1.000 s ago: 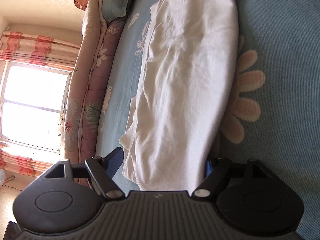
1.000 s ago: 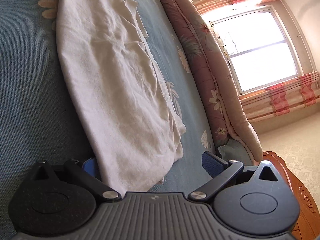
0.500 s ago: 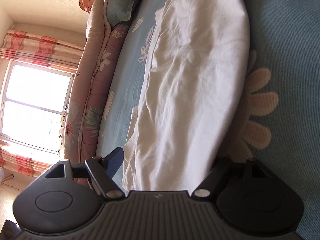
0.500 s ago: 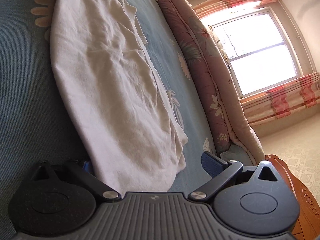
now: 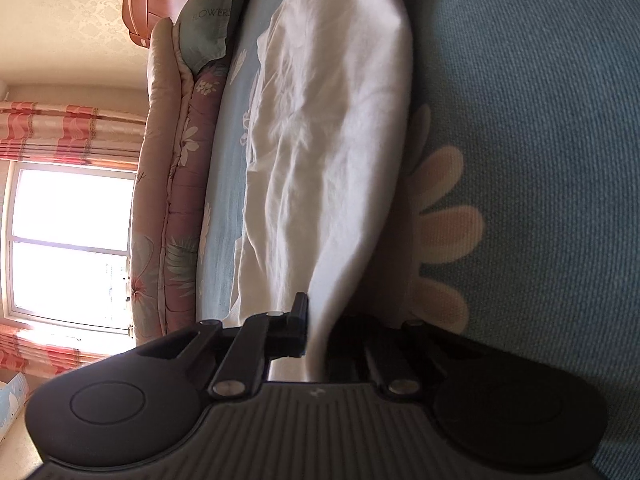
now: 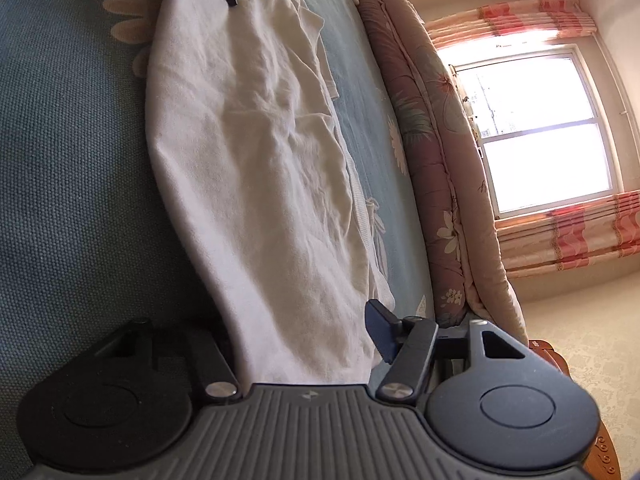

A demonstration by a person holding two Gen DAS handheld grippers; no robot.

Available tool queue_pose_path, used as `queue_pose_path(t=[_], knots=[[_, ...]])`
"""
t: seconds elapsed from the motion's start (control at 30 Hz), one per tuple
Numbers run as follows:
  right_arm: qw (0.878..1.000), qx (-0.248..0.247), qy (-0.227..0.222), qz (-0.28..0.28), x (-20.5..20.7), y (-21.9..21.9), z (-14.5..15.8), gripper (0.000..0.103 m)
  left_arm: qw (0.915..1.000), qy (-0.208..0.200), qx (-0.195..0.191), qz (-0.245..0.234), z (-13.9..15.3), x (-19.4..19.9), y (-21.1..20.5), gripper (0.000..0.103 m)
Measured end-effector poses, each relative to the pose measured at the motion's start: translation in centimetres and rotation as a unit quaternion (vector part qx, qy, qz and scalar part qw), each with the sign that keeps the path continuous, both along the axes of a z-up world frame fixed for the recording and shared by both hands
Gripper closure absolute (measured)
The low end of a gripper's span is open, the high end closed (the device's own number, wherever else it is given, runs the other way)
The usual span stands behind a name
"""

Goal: Fold clothes
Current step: 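Close both tools on the opposite side edge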

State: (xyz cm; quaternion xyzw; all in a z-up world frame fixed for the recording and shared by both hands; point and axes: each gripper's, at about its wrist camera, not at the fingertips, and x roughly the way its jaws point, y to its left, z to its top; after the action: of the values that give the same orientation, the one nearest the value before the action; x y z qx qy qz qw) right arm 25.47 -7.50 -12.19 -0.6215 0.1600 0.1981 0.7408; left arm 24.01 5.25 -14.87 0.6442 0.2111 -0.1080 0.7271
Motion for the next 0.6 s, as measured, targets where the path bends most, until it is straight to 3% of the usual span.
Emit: queue_pose_path(t=[0.03, 0.07, 0.13, 0.23, 0.6], knots=[[1.000, -0.008, 0.005, 0.005, -0.4, 0.1, -0.6, 0.071, 1.0000, 0.002, -0.002, 0.001, 0.1, 0.0, 0.1, 0.103], [1.000, -0.022, 0.005, 0.012, -0.9, 0.2, -1.6, 0.093, 1.0000, 0.003, -0.004, 0.001, 0.1, 0.0, 0.1, 0.103], [0.999, -0.043, -0.028, 0.016, -1.6, 0.6, -2.9, 0.092, 1.0000, 0.005, -0.004, 0.001, 0.2, 0.0, 0.1, 0.103], [1.000, -0.027, -0.009, 0.004, -0.8, 0.8, -2.2, 0.093, 1.0000, 0.007, -0.004, 0.002, 0.3, -0.1, 0.1, 0.103], [0.999, -0.035, -0.003, 0.014, -0.7, 0.7, -1.9, 0.093, 0.9997, 0.014, -0.018, 0.000, 0.6, -0.2, 0.4, 0.103]])
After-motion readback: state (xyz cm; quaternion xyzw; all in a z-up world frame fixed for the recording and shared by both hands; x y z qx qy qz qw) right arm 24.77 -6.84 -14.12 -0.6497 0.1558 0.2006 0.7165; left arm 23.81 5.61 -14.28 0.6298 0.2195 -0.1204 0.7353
